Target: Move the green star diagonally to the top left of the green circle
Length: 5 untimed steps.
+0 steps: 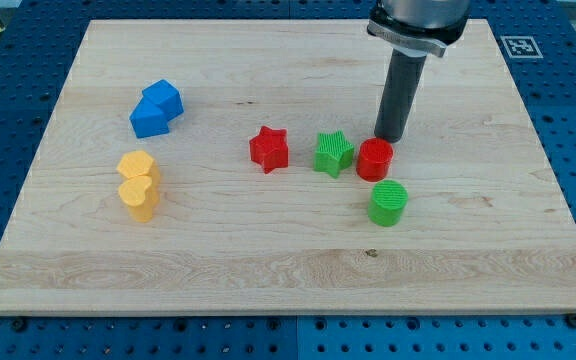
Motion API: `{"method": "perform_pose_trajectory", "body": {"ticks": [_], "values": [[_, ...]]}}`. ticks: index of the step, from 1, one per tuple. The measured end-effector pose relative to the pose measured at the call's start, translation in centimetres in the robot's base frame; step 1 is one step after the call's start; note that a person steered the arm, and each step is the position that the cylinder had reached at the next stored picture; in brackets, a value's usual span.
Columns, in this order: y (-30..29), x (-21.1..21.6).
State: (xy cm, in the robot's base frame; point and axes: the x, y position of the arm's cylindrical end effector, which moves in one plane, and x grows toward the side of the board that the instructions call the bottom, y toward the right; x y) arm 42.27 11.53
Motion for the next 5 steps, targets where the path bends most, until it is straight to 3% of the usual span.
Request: {"method": "perform_pose_trajectory", "body": {"ticks": [5], "values": [[-5.8,1.6]]}}
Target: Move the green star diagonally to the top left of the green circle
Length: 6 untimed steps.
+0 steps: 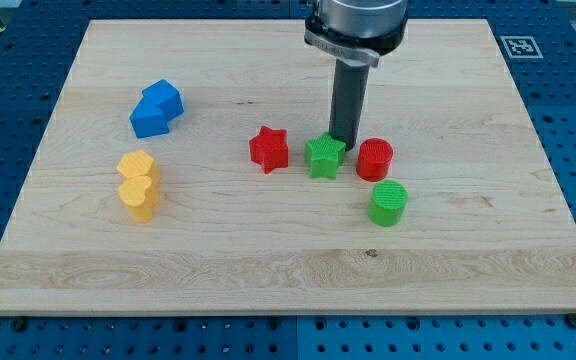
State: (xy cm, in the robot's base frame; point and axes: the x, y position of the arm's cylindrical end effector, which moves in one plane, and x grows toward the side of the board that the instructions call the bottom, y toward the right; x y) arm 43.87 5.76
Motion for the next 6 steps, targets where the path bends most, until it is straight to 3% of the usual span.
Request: {"method": "perform_pose_trajectory", "body": {"ticks": [3,6], "values": [[0.0,1.0],[-4.3,1.5]]}}
